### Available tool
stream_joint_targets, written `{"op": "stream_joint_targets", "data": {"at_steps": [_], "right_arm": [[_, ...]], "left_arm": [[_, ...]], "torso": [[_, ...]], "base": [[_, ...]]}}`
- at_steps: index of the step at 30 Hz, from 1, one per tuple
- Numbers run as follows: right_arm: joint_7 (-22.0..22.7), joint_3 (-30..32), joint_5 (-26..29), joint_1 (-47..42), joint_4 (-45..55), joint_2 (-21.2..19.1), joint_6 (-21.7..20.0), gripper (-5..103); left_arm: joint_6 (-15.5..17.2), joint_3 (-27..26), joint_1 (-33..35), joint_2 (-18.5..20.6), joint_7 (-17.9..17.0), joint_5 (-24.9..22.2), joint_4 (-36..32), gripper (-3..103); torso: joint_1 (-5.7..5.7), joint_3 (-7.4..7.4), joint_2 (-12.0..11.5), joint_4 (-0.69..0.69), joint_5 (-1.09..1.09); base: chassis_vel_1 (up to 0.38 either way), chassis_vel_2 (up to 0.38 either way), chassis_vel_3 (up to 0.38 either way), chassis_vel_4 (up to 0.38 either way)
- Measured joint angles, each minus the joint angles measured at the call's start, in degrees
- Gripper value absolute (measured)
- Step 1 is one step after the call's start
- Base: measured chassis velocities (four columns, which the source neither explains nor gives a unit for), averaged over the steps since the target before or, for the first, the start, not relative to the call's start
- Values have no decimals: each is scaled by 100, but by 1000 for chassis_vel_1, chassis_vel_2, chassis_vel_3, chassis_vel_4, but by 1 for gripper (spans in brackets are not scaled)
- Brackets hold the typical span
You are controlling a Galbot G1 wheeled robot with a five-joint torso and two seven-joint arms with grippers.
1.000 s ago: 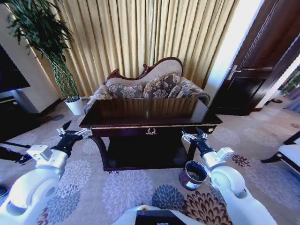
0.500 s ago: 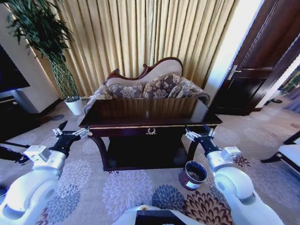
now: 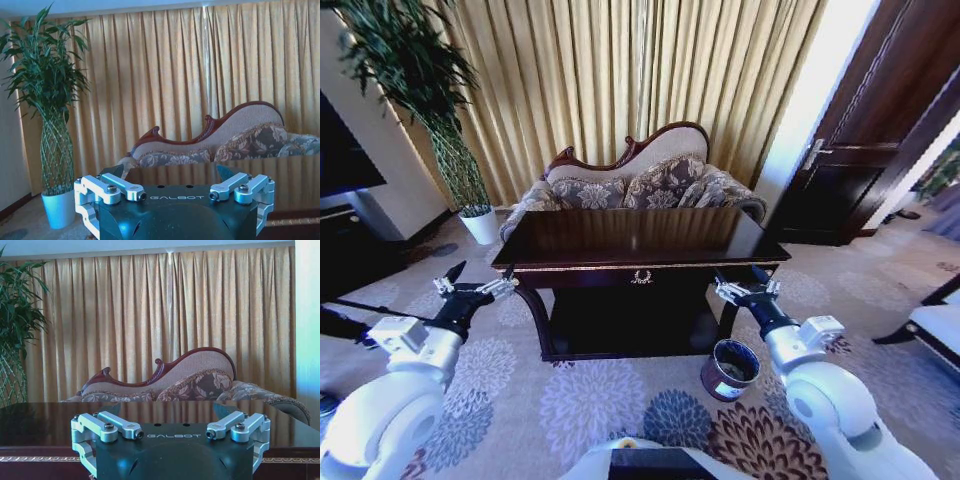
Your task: Move to the front of the table and place the trash on the table into the trash bin.
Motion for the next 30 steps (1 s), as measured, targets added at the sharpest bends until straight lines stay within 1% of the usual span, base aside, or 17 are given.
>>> {"op": "stream_joint_targets", "data": {"at_steps": [15, 22, 30], "right_arm": [[0, -23, -138, -134, 51, 98, 49, 100], [7, -41, -218, -229, 63, 168, 147, 100], [13, -15, -250, -257, 83, 182, 165, 100]], "left_arm": [[16, 3, 30, 45, -10, 0, 0, 100], [14, 10, 41, 51, -7, 0, 1, 100], [6, 27, 28, 58, 2, 1, 3, 100]], "torso": [[0, 0, 0, 0, -1], [0, 0, 0, 0, 0], [-1, 0, 0, 1, 0]], "base": [[95, -94, -97, 93], [146, -135, -131, 140], [147, -150, -125, 162]]}}
